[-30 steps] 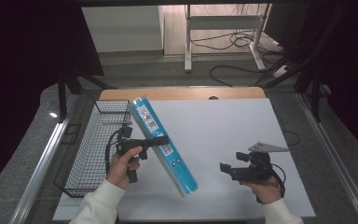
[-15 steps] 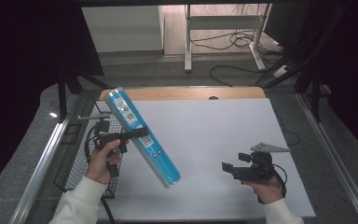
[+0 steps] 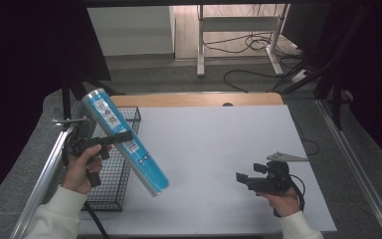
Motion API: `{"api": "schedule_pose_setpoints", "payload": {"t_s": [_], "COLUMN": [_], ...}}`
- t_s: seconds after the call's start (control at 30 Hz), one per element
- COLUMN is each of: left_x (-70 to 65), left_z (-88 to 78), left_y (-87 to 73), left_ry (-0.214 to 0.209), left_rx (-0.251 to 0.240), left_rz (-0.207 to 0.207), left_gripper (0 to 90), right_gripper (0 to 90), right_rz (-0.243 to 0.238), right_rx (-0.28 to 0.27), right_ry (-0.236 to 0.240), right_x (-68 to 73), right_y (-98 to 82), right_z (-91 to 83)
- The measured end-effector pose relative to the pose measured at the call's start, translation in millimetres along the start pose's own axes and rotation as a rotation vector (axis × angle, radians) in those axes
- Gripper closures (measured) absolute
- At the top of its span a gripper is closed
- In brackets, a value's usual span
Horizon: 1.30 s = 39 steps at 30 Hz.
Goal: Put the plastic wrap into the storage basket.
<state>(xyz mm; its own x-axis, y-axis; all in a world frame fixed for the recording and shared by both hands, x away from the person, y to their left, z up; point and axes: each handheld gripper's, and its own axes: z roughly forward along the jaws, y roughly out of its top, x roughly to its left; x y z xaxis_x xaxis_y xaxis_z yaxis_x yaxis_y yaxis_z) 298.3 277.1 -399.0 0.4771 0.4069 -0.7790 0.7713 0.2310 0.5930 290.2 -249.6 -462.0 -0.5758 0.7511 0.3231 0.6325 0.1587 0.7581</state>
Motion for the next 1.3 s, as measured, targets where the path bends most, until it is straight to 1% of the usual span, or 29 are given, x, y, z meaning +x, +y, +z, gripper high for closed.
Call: {"api": "schedule_pose_setpoints", "payload": {"t_s": [0.03, 0.07, 0.1, 0.17, 0.2, 0.23, 0.33, 0.47, 0.5, 0.53, 0.57, 0.6, 0.67, 0.7, 0.73, 0.83, 0.9, 0.97, 1.03, 1.1, 1.2, 1.23, 1.3], "left_x": [0.0, 1.1, 1.1, 1.8, 2.3, 3.3, 3.7, 3.8, 3.8, 4.9, 4.9, 5.4, 5.9, 5.9, 6.0, 7.1, 7.8, 11.5, 12.9, 16.0, 16.7, 16.7, 15.8], "left_z": [0.0, -7.9, -7.9, -16.1, -24.2, -28.4, -41.7, -58.0, -58.0, -66.3, -66.3, -72.6, -78.5, -78.5, -82.0, -91.2, -93.2, -98.6, -100.0, -103.6, -106.5, -106.5, -108.6], "left_y": [0.0, 1.9, 1.9, 3.8, 5.0, 5.6, 7.2, 10.4, 10.4, 13.0, 13.0, 15.3, 17.2, 17.2, 18.2, 19.3, 19.3, 19.2, 19.2, 19.9, 21.5, 21.5, 24.3], "left_ry": [0.000, 0.034, 0.034, 0.061, 0.074, 0.080, 0.100, 0.136, 0.136, 0.154, 0.154, 0.171, 0.182, 0.182, 0.189, 0.215, 0.221, 0.242, 0.247, 0.265, 0.283, 0.283, 0.305], "left_rx": [0.000, 0.005, 0.005, 0.006, 0.010, 0.013, 0.017, 0.007, 0.007, 0.006, 0.006, 0.011, 0.017, 0.017, 0.017, 0.019, 0.020, 0.025, 0.027, 0.030, 0.041, 0.041, 0.051], "left_rz": [0.000, 0.016, 0.016, 0.022, 0.013, 0.019, 0.018, 0.029, 0.029, 0.031, 0.031, 0.030, 0.033, 0.033, 0.035, 0.042, 0.042, 0.044, 0.043, 0.041, 0.046, 0.046, 0.050], "left_gripper": [32.0, 32.0, 32.0, 32.0, 32.0, 32.0, 32.0, 32.0, 32.0, 32.0, 32.0, 32.1, 32.0, 32.0, 32.0, 32.0, 32.1, 32.1, 32.0, 32.0, 32.1, 32.1, 32.1], "right_gripper": [12.2, 12.2, 12.2, 12.2, 12.2, 12.2, 12.2, 12.2, 12.2, 12.2, 12.2, 12.2, 12.2, 12.2, 12.2, 12.2, 12.2, 12.2, 12.2, 12.2, 12.2, 12.2, 12.2], "right_rz": [0.002, 0.004, 0.004, 0.009, 0.010, 0.014, 0.028, 0.033, 0.033, 0.032, 0.032, 0.032, 0.043, 0.043, 0.047, 0.050, 0.050, 0.050, 0.048, 0.048, 0.050, 0.050, 0.052], "right_rx": [-0.002, -0.002, -0.002, -0.002, -0.003, -0.004, -0.003, -0.003, -0.003, 0.000, 0.000, 0.002, 0.004, 0.004, 0.005, 0.004, 0.004, 0.005, 0.007, 0.007, 0.008, 0.008, 0.010], "right_ry": [0.000, -0.001, -0.001, -0.002, -0.004, -0.006, -0.010, -0.012, -0.012, -0.012, -0.012, -0.014, -0.016, -0.016, -0.013, -0.013, -0.014, -0.013, -0.014, -0.015, -0.016, -0.017, -0.015], "right_x": [0.0, -0.1, -0.1, -0.3, -0.5, -0.8, -2.1, -2.1, -2.1, -1.6, -1.6, -1.6, -2.1, -2.1, -2.6, -3.2, -3.0, -2.7, -2.6, -2.6, -3.1, -3.0, -2.8], "right_y": [0.0, 0.1, 0.1, 0.2, 0.3, 0.4, 0.5, 0.4, 0.4, 0.3, 0.3, 0.2, 0.3, 0.3, 0.4, 0.2, 0.0, -0.2, -0.2, -0.2, -0.2, -0.2, -0.3], "right_z": [0.1, 0.1, 0.1, -0.1, -0.1, 0.0, 0.0, 0.6, 0.6, 1.3, 1.3, 1.9, 2.0, 2.0, 1.9, 1.7, 2.2, 2.7, 2.9, 3.0, 3.2, 3.4, 3.7]}}
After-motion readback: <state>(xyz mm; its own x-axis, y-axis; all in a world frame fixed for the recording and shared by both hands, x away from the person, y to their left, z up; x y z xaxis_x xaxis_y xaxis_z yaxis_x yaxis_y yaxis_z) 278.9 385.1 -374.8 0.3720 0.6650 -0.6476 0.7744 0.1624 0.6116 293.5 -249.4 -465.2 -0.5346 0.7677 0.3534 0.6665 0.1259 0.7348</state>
